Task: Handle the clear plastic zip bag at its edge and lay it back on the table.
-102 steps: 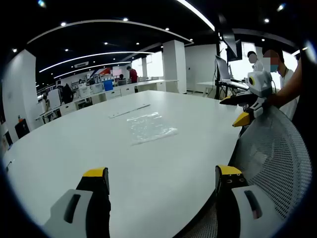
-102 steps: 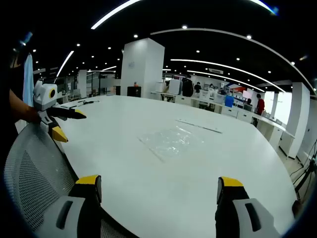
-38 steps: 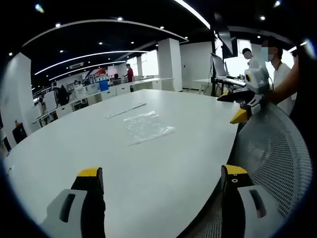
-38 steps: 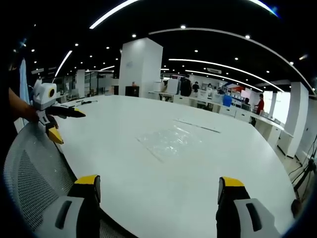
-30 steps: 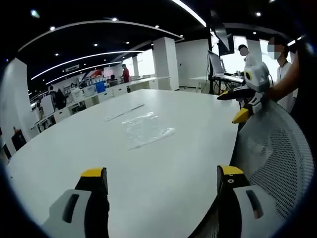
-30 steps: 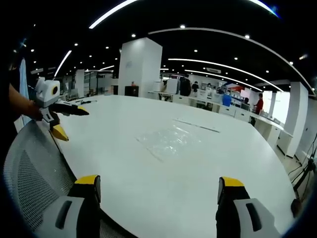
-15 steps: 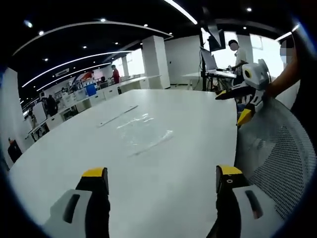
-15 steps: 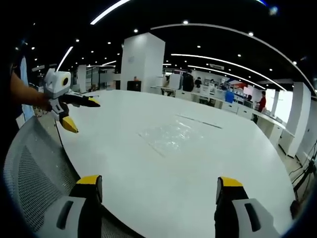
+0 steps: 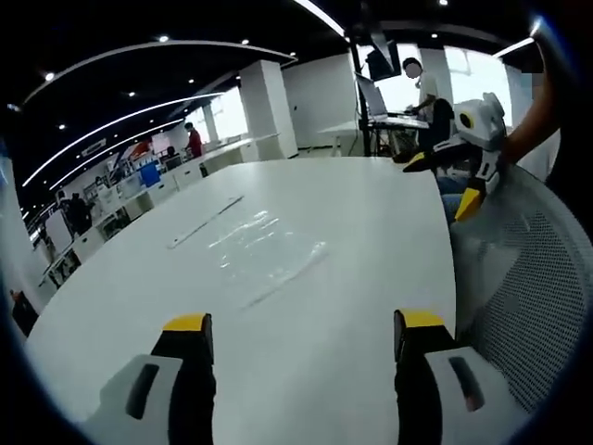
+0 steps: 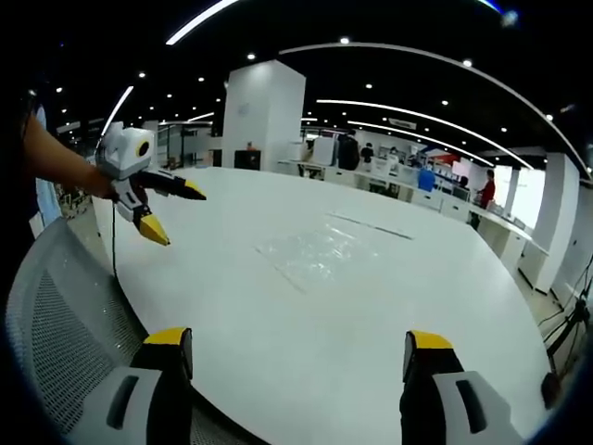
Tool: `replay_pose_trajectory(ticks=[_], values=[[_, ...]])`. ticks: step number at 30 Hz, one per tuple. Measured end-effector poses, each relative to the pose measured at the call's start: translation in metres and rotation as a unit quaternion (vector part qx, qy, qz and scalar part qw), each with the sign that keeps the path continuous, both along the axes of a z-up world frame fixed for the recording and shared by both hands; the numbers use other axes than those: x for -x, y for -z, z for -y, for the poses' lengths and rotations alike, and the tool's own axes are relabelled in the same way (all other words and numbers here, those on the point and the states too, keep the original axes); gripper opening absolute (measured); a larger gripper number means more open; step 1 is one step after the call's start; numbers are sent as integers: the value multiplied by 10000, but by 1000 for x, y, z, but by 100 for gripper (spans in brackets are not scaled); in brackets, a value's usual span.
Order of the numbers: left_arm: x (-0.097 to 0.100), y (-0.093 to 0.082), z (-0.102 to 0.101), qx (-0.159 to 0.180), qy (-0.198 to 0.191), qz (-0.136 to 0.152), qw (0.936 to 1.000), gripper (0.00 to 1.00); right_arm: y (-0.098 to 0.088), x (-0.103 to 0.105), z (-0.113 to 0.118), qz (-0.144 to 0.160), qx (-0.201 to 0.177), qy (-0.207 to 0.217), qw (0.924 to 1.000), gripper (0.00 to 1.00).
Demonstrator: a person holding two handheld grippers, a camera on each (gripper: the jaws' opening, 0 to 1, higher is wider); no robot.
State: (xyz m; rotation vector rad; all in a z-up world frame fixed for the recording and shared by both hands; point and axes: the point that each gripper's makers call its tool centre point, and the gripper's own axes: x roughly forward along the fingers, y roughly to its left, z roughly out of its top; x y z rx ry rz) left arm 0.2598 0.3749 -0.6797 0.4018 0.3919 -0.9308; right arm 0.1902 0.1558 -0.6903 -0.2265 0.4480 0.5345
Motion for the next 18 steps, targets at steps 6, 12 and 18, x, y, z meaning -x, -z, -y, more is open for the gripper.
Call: replay_pose_trajectory(ticks=[6, 12, 18], values=[[-12, 6, 0, -124, 81, -12, 9999, 76, 0, 0, 0, -15, 0, -10, 10000, 94], [-23, 9, 2, -302, 212, 34, 9993, 69, 1, 1, 0, -24, -1, -13, 10000, 94], [-33, 14, 3, -540, 367, 122, 9978, 62, 0, 1, 0, -20, 1, -8, 10000, 93]])
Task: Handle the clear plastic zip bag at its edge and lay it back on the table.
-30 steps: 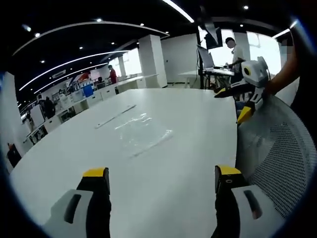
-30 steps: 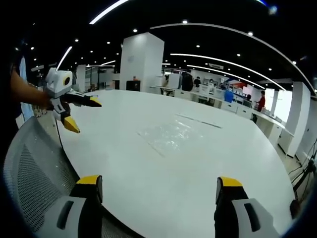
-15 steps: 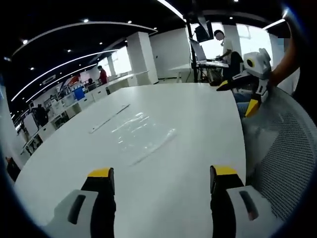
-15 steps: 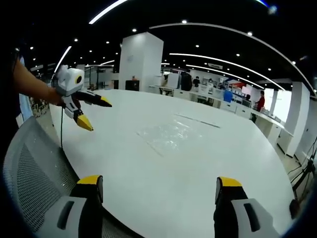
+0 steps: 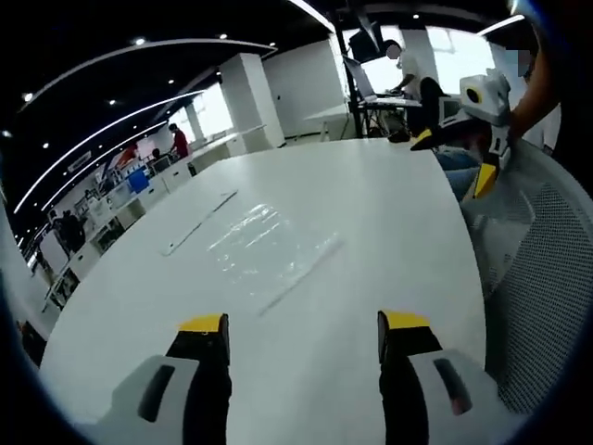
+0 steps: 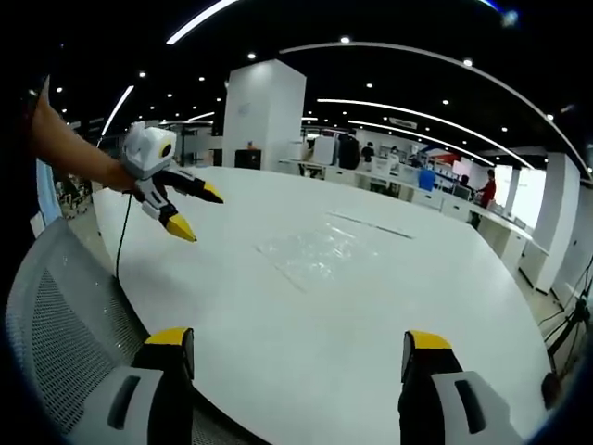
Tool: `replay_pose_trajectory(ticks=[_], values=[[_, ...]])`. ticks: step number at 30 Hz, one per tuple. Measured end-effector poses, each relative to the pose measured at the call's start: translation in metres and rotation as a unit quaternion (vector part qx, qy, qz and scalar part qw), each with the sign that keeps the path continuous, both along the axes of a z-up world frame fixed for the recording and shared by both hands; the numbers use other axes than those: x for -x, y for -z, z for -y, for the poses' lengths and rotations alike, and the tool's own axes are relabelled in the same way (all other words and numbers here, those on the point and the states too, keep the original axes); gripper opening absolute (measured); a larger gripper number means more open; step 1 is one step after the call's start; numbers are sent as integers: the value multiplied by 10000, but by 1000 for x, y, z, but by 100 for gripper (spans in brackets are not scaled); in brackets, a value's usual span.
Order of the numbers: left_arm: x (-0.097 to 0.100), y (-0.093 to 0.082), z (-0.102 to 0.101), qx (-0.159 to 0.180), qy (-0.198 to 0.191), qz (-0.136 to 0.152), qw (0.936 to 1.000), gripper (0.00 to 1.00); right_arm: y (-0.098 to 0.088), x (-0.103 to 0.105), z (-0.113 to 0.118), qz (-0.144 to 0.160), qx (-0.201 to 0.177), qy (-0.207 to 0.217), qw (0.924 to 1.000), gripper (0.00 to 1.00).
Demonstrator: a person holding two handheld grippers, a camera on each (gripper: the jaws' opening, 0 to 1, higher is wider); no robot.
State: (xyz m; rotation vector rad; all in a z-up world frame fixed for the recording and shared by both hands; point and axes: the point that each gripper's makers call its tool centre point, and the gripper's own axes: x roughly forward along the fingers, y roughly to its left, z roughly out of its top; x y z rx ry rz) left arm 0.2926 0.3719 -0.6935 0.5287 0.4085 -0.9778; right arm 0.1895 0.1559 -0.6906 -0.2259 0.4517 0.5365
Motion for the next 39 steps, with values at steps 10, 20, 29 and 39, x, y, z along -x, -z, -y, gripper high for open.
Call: replay_pose_trajectory(ticks=[10, 20, 29, 39], values=[[-20, 4, 0, -301, 172, 169, 9993, 53, 0, -1, 0, -8, 8, 10, 10000, 93], [-39, 13, 2, -653, 327, 336, 9968, 42, 2, 0, -1, -53, 24, -20, 10000, 92], [-54, 24, 3, -985, 412, 386, 9935, 33, 2, -1, 0, -72, 32, 4, 10000, 91], [-64, 37, 3, -1176, 480, 456, 9909, 26, 5, 0, 0, -131, 54, -5, 9999, 89]])
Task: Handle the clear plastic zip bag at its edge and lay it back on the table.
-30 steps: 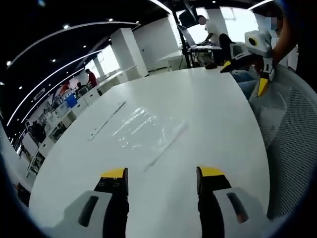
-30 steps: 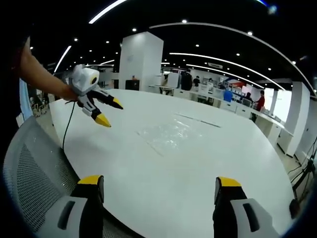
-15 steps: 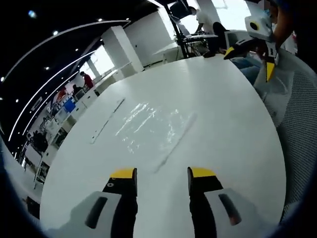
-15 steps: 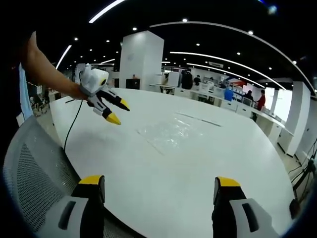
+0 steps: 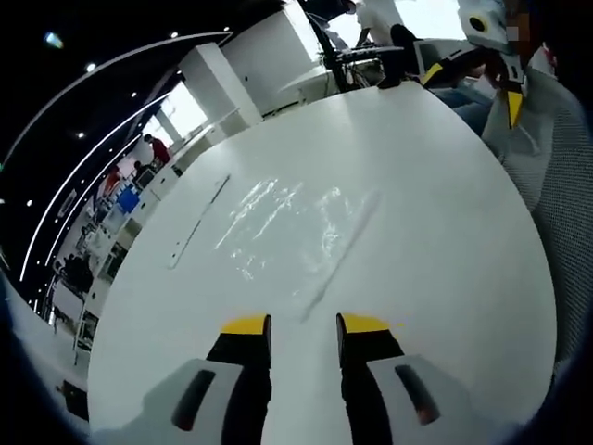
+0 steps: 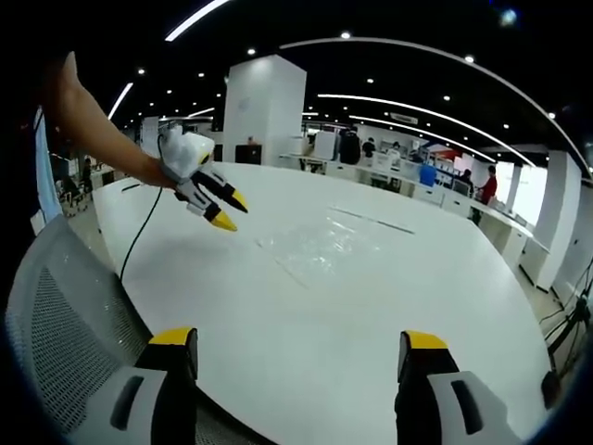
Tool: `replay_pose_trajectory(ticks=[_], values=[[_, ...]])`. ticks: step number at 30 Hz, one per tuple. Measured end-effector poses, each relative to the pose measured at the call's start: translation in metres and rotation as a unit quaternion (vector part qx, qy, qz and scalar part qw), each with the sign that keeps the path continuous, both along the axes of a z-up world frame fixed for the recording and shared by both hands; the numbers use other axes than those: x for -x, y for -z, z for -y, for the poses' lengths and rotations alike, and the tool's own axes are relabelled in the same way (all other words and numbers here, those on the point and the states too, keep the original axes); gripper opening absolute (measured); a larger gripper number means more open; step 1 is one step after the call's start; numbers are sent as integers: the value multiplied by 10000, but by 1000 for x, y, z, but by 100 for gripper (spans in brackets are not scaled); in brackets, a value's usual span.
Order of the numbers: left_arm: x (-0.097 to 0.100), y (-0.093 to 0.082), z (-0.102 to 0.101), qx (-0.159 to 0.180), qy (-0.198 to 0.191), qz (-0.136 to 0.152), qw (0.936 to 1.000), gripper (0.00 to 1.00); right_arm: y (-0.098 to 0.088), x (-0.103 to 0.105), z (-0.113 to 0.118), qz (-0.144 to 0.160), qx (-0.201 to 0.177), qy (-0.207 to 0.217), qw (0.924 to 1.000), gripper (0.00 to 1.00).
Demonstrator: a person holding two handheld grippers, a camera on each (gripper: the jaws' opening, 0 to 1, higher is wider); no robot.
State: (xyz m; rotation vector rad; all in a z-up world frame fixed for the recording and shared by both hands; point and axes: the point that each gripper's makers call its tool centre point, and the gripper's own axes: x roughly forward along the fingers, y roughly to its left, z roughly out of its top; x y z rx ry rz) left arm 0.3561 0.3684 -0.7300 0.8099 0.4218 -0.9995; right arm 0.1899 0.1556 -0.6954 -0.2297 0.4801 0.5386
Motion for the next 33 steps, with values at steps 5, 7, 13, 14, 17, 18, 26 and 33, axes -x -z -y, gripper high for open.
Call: replay_pose_trajectory(ticks=[5, 7, 13, 14, 17, 18, 26, 33], values=[[-3, 5, 1, -123, 105, 82, 9998, 22, 1, 0, 0, -30, 4, 5, 10000, 89], [-4, 7, 3, -156, 121, 85, 9998, 22, 1, 0, 0, -35, 8, 7, 10000, 89], [-10, 14, 7, -389, 227, 231, 9987, 18, 3, 0, 1, -77, 10, 14, 10000, 88], [-11, 15, 7, -393, 240, 218, 9987, 18, 3, 1, 1, -81, 6, 18, 10000, 88], [-11, 19, 9, -508, 327, 272, 9978, 17, 3, 1, 1, -92, 7, 24, 10000, 88], [-11, 20, 10, -541, 372, 291, 9974, 17, 3, 1, 1, -96, 10, 28, 9999, 88], [-11, 28, 10, -932, 656, 523, 9921, 14, 3, 2, 1, -116, -7, 27, 9999, 88], [-16, 29, 12, -958, 766, 612, 9906, 14, 3, 1, 2, -108, -6, 72, 9999, 87]])
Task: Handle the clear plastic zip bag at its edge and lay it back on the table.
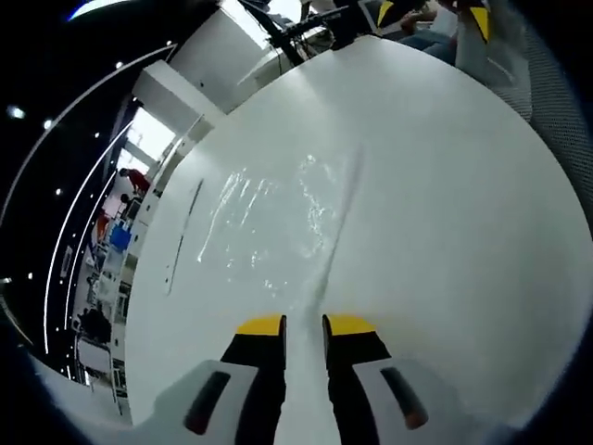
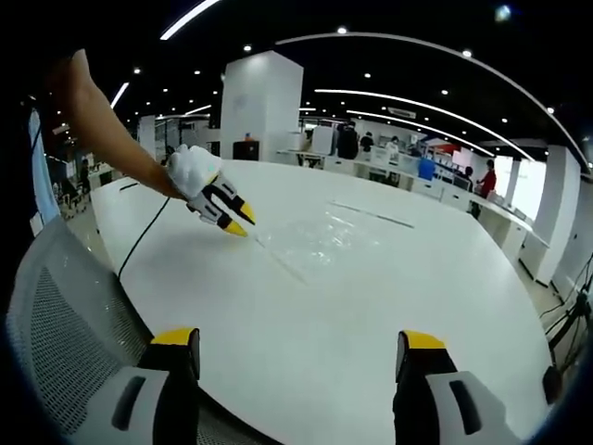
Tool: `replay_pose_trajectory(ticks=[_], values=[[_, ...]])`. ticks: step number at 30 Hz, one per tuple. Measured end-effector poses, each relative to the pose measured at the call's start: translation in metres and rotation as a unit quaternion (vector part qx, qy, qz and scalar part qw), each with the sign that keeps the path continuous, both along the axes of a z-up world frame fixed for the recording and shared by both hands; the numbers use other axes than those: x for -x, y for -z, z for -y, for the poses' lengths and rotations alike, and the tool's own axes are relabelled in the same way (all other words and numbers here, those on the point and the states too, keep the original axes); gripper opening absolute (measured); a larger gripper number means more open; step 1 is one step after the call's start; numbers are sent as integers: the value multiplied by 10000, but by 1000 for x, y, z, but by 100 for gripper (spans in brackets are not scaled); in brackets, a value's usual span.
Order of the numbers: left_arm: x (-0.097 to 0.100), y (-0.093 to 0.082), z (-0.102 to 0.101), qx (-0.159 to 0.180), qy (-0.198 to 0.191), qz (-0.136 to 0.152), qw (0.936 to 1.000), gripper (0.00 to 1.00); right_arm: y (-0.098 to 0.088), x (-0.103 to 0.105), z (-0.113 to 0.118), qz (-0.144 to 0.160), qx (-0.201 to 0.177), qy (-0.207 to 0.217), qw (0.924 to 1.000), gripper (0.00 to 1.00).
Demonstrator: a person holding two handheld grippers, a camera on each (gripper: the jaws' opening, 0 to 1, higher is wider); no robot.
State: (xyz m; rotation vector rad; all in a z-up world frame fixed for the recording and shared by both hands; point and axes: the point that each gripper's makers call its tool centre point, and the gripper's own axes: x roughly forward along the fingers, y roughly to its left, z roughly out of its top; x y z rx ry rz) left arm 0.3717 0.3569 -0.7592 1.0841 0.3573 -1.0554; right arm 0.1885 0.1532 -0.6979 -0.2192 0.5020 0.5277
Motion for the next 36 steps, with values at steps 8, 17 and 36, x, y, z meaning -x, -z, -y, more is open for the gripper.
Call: replay_pose_trajectory(ticks=[8, 17, 36], values=[[-3, 3, 4, -121, 146, 3, 9998, 13, 1, 0, 0, -13, 21, 8, 10000, 87], [-8, 3, 9, -232, 291, 39, 9993, 9, 1, -1, 1, -24, 44, 41, 10000, 86], [-15, 9, 8, -351, 521, 91, 9980, 0, 1, -3, 4, -26, 55, 102, 9999, 85]])
